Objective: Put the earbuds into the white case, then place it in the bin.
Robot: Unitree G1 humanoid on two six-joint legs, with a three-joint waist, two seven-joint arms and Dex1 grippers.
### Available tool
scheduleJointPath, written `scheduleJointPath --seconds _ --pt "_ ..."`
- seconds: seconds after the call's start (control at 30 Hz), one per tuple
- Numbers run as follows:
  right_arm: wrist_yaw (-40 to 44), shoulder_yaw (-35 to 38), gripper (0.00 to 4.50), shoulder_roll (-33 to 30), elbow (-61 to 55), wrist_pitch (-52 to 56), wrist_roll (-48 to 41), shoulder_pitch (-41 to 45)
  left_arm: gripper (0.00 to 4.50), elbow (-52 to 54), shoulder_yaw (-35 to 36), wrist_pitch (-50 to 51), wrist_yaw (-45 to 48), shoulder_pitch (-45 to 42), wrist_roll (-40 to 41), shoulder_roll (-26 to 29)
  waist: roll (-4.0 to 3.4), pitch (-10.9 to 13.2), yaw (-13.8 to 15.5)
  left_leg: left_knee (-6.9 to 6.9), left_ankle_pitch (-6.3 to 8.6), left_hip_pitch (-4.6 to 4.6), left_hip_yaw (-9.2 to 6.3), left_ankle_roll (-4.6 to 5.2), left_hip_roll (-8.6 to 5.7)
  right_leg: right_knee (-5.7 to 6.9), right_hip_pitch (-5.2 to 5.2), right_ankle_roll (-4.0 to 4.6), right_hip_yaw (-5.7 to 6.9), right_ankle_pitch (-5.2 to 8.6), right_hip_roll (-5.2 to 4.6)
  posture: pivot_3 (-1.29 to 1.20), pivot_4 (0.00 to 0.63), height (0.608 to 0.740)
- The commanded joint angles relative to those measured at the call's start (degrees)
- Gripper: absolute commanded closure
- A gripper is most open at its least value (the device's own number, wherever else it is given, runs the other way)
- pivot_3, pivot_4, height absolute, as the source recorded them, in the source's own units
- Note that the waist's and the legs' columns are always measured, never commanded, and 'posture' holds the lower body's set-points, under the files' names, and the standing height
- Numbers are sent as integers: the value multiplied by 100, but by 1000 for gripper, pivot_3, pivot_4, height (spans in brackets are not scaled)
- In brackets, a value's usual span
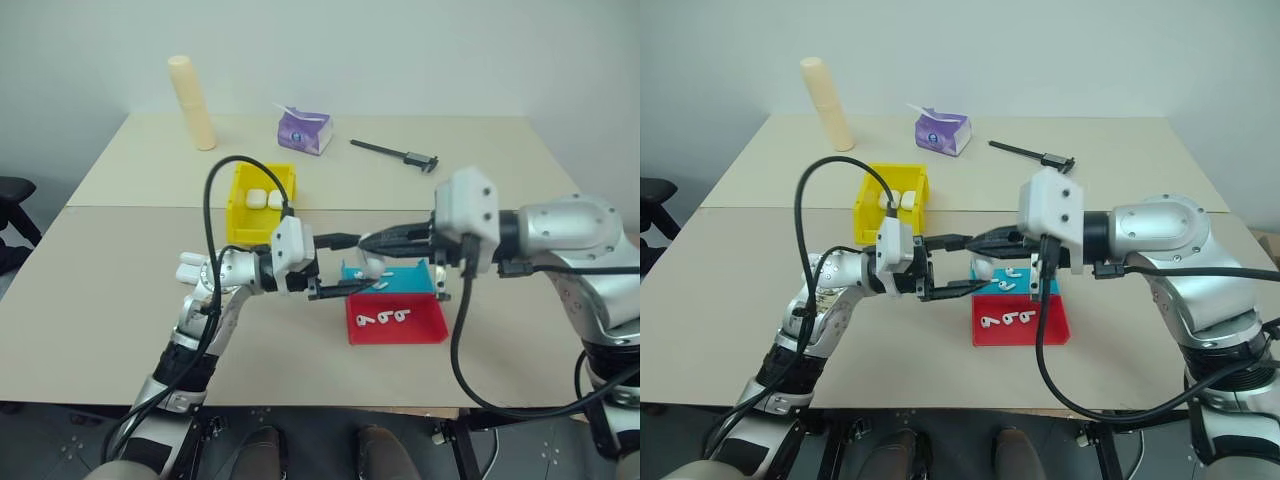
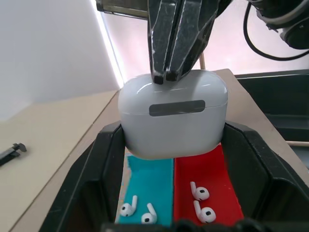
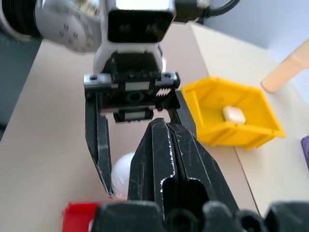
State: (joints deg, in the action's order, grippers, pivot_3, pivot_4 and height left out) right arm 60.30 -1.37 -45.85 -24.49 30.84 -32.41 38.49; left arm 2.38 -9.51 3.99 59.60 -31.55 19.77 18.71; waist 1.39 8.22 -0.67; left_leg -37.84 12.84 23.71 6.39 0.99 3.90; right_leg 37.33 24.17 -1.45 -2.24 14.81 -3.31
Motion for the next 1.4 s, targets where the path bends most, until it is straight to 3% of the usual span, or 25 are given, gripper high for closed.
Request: scheduleJointPath --seconds 0.03,0.17,0.43,0.53,0.7,0.93,1.03,1.13,1.4 --pt "-264 603 4441 -21 -80 102 -307 96 1753 135 374 41 -910 -188 -238 -131 0 0 6 0 0 0 -1 0 0 0 -1 0 0 0 -1 0 150 740" --pt "-600 876 4441 -43 -80 284 -325 -408 1753 -754 1009 98 -3412 -1014 -1350 -449 7 2 105 -6 -2 3 -8 3 -5 -11 -11 -8 12 -8 -5 0 150 740" --pt "-776 561 4441 -111 -203 178 54 -888 1753 -2824 1180 250 -4856 -1879 -2170 -298 5 1 106 0 -2 6 8 6 -5 -20 -2 -8 3 -14 -4 0 150 740" --pt "-823 516 4441 -122 -173 186 169 -911 1753 -3393 1228 5 -4895 -2027 -2096 -350 5 1 125 -1 -3 12 21 5 -5 -20 0 -8 14 -14 -3 0 150 740" --pt "-892 527 4500 -131 -164 282 223 -964 79 -3717 1213 -278 -4441 -2046 -1866 -444 5 1 133 -1 -3 17 28 5 -7 -25 0 -8 15 -14 -6 0 150 740" --pt "-895 514 4500 -200 -212 293 296 -1091 32 -3806 1185 -476 -4312 -2023 -1886 -468 5 1 122 -1 -4 15 29 3 -6 -21 -1 -7 17 -15 -3 0 150 740" --pt "-779 463 4500 -360 -232 168 466 -1222 32 -3075 1317 -383 -3743 -1634 -1440 -407 4 1 121 -1 -4 16 28 3 -6 -22 -1 -7 17 -15 -3 0 150 740" --pt "-570 525 4500 -568 -177 42 564 -1429 32 -1729 1486 258 -2637 -908 -457 -138 4 0 83 -1 -4 16 32 2 -5 -22 1 -8 9 -14 -6 0 150 740" --pt "502 1075 4500 -1579 452 -986 992 -2414 32 1373 1902 1513 -771 1541 1095 1684 2 -1 -1 -1 -7 -4 26 -2 1 -17 -11 -7 8 -14 -6 0 150 740"
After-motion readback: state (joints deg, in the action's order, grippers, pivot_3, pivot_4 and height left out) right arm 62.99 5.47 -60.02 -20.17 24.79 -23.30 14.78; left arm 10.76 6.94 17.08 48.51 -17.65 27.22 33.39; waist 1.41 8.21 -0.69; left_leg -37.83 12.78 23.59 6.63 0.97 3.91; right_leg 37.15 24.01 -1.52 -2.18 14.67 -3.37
